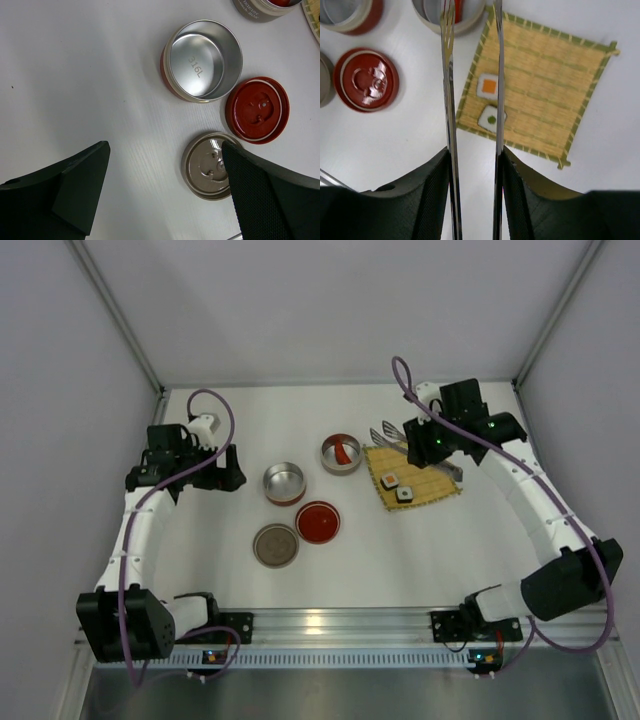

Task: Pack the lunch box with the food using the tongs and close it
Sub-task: Pick up the fake food from the plate.

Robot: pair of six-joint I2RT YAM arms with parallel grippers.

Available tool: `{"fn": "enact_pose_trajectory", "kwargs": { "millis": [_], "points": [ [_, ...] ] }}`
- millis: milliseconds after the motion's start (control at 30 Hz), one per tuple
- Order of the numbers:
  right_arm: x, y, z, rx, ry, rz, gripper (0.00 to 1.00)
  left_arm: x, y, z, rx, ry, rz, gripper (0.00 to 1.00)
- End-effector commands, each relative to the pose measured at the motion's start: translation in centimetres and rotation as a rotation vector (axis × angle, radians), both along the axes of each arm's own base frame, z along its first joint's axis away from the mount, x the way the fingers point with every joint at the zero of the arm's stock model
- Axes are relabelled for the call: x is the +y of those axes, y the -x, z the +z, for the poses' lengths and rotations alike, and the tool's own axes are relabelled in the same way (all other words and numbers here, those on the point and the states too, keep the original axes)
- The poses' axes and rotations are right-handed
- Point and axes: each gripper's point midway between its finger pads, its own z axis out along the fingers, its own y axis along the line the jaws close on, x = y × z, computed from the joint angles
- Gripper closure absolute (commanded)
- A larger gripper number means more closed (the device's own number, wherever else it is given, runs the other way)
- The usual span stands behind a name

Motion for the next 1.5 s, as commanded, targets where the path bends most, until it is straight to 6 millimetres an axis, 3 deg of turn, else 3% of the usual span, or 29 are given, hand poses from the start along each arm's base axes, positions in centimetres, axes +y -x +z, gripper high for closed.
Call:
{"fn": "enact_pose_trajectory", "kwargs": {
  "millis": [0,200,433,767,1467],
  "points": [
    [-3.5,3.3,-2.4,0.098,0.105,-0.008,0.58,0.1,-0.1,2.0,-0.053,-0.018,-0.016,0.02],
    [-7.5,6.8,-4.5,0.244,0.148,-0.079,0.59,0.0,0.4,1.9,-0.039,-0.012,-0.031,0.02],
    [-7.3,9.3,-5.7,0.344,0.134,-0.061,0.59,0.2,0.7,1.7,-0.041,-0.034,-0.032,0.02],
    [-6.9,8.6,-7.7,0.381,0.14,-0.12,0.55,0.5,1.2,1.9,-0.051,-0.053,-0.027,0.02],
    [-5.7,6.4,-8.7,0.386,0.112,-0.145,0.5,0.8,1.3,0.5,-0.033,-0.076,-0.033,0.02]
  ]
}}
